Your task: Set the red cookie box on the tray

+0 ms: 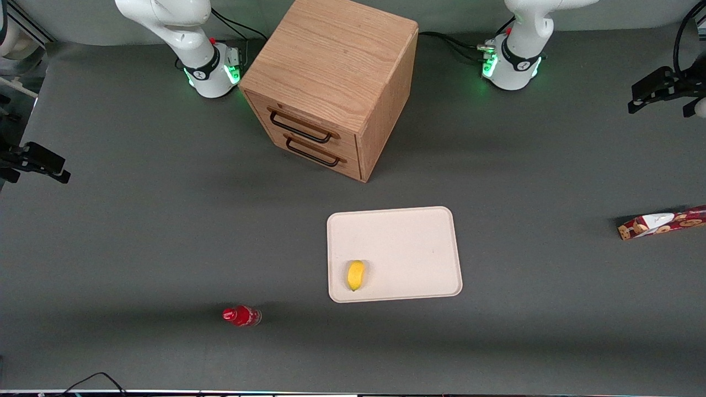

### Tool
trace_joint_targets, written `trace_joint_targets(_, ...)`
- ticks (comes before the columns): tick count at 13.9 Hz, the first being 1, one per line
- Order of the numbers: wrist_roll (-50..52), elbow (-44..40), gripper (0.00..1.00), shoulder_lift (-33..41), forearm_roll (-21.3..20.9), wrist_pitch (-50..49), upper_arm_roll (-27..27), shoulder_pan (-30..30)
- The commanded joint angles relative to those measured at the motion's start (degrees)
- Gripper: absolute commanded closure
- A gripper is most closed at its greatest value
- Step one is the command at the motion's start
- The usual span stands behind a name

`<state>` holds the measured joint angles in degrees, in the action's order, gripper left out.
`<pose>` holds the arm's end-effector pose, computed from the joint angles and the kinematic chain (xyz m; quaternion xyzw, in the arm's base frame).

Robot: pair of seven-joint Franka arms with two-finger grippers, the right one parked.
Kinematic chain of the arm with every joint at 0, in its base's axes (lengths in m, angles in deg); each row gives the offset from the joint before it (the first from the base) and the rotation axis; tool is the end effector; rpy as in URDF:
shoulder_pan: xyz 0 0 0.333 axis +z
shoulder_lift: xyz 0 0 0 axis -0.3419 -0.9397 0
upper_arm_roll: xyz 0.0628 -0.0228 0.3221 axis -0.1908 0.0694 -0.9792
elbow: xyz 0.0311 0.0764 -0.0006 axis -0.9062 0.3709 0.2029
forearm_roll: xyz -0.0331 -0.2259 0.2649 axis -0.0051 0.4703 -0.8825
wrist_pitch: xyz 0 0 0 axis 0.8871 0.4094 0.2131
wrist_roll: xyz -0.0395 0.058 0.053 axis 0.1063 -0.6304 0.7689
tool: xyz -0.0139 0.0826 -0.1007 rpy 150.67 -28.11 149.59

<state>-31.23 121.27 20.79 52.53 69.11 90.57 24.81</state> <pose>0.4408 0.0135 0.6393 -0.9979 0.0531 0.0375 0.0003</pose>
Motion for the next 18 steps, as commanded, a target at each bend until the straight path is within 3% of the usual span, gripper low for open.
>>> trace_joint_targets(1, 2.19, -2.06, 0.00, -0.20, -0.83, -1.72, 0.82, 0.54)
trace_joint_targets(5, 2.12, -2.77, 0.00, -0.38, -0.82, -1.90, 0.38, 0.81)
trace_joint_targets(8, -3.56, -2.85, 0.00, -2.74, -1.96, -0.94, -4.44, 0.98)
trace_joint_targets(10, -17.58, -3.81, 0.00, -6.86, -4.15, 1.16, -8.12, 0.98)
trace_joint_targets(13, -38.33, -5.05, 0.00, -13.54, -4.08, 4.59, -14.45, 0.98)
trace_joint_targets(18, -62.44, -5.40, 0.00, -26.01, -2.59, 15.13, -20.61, 1.68)
